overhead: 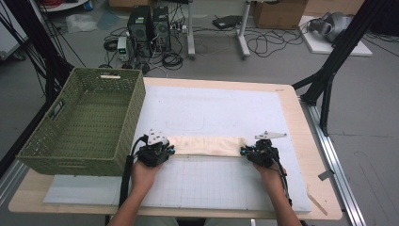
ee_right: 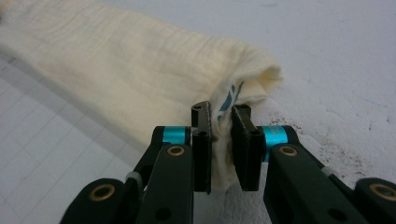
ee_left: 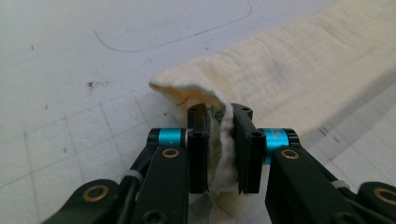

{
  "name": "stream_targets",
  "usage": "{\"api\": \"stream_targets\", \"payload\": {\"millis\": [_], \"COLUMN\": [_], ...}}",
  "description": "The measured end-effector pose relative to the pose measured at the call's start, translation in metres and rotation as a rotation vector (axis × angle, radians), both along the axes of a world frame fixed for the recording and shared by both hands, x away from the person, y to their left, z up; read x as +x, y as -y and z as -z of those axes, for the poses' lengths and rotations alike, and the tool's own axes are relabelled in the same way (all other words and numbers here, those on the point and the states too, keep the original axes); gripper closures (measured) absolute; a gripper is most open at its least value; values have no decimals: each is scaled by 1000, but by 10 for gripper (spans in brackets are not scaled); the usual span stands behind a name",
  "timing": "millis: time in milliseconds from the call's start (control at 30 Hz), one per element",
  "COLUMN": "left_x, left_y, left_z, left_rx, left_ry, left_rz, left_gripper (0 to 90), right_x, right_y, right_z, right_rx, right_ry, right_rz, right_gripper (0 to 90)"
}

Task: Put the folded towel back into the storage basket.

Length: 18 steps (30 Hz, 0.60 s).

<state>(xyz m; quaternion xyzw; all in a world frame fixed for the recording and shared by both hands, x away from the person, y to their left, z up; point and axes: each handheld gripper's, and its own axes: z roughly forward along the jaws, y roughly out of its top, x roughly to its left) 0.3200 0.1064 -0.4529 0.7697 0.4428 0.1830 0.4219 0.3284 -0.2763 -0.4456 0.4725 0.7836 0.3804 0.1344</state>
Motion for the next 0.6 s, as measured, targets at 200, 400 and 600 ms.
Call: {"api": "stream_targets", "payload": {"millis": [200,400,600], "left_x": [0,0,-5], "left_y": [0,-1,-4], "left_z": [0,-1,-6], "left_rx": [-3,-1,-72], "left_ry": [-2,6,8], "left_rz": [1,10,-11], "left_gripper": [768,808,820], "right_x": [-3,-3,-2], "right_y": [-3,-3,-1], "right_z": [0,-1,-4], "right_rx": [-22,-11,-2], "right_ry": [20,17,30], "right_rz": [-13,-1,5], "right_gripper": [801,817,823]}}
